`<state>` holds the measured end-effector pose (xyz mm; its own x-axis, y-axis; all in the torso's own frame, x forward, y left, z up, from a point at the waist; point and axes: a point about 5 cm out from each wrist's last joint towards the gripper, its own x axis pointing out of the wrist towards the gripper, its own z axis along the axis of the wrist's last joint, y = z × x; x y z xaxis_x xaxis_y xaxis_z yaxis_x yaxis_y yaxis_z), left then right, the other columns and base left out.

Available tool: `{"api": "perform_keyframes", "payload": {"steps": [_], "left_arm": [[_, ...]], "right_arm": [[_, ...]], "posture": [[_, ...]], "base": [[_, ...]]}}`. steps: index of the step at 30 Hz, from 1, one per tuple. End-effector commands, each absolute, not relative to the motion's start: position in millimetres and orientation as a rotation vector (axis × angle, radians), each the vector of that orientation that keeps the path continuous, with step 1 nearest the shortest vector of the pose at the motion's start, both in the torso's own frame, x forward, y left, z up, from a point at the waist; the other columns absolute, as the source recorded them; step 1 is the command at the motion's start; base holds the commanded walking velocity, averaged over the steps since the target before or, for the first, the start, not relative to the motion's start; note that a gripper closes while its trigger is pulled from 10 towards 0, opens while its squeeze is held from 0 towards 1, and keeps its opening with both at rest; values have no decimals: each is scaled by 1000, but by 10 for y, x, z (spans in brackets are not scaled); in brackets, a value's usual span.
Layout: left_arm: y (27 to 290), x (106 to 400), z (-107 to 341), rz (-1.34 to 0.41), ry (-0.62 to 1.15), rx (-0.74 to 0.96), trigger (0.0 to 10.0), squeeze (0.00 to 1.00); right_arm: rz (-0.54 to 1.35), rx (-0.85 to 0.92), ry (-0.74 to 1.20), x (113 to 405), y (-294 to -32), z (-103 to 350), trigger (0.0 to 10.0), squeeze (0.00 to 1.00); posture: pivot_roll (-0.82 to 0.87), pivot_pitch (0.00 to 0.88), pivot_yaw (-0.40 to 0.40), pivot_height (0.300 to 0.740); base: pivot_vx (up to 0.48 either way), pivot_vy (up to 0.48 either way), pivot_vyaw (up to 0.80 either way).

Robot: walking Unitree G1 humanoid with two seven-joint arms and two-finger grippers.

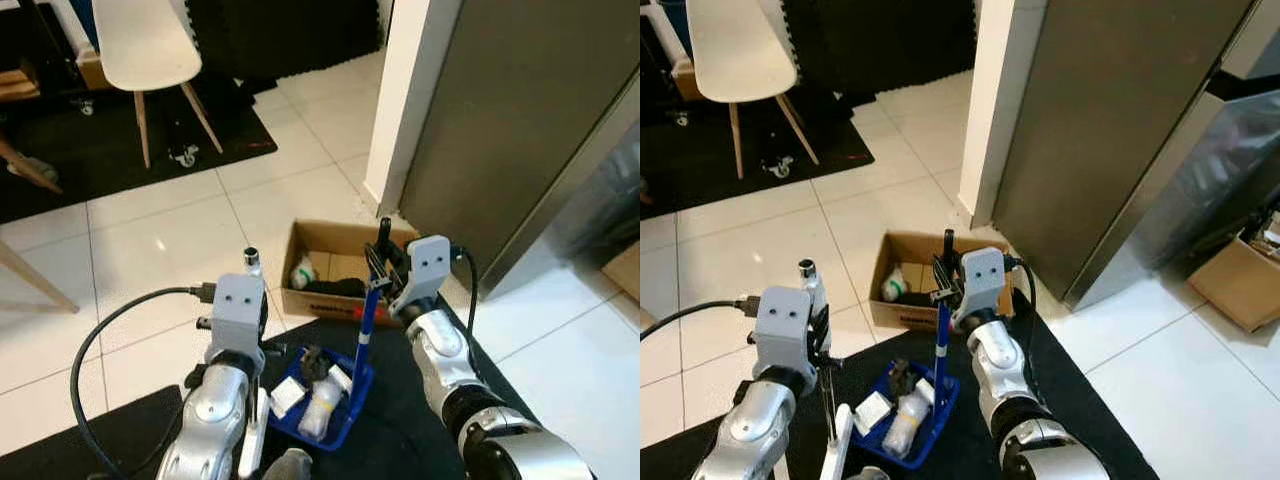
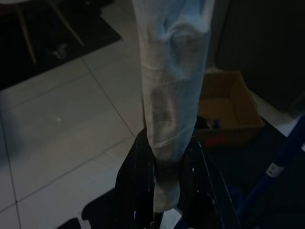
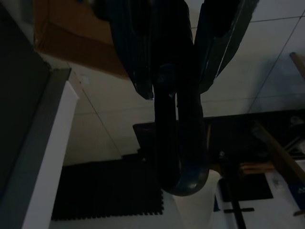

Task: Sweep floor

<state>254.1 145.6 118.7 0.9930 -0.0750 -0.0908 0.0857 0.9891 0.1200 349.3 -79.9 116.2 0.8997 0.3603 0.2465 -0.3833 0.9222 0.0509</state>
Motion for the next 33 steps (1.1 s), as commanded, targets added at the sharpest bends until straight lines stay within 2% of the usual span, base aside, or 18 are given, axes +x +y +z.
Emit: {"api": "perform_keyframes", "payload": {"steps": [1, 12, 16, 18, 27, 33], "left_arm": [[1390, 2513, 1227, -91, 70, 116, 10000, 0], [1364, 2500, 1219, -95, 77, 119, 10000, 0], [1346, 2509, 1217, -101, 76, 119, 10000, 0], [1332, 2528, 1214, -107, 75, 118, 10000, 0], [1321, 2579, 1228, -111, 67, 115, 10000, 0], [1307, 2581, 1222, -115, 67, 113, 10000, 0]], "right_arm": [[374, 117, -265, 3512, -774, 1221, 10000, 0], [311, 80, -229, 3542, -831, 1193, 10000, 0], [376, -46, -210, 3529, -711, 1175, 10000, 0], [415, -168, -216, 3547, -630, 1209, 10000, 0], [406, -203, -249, 3586, -649, 1289, 10000, 0], [395, -224, -205, 3559, -662, 1190, 10000, 0]], "posture": [[264, 238, -63, 740], [267, 230, -67, 740], [262, 223, -64, 740], [250, 215, -62, 740], [241, 199, -67, 740], [243, 197, -64, 740]], "base": [[0, 0, 0], [0, 0, 0], [0, 0, 0], [0, 0, 0], [0, 0, 0], [0, 0, 0]]}}
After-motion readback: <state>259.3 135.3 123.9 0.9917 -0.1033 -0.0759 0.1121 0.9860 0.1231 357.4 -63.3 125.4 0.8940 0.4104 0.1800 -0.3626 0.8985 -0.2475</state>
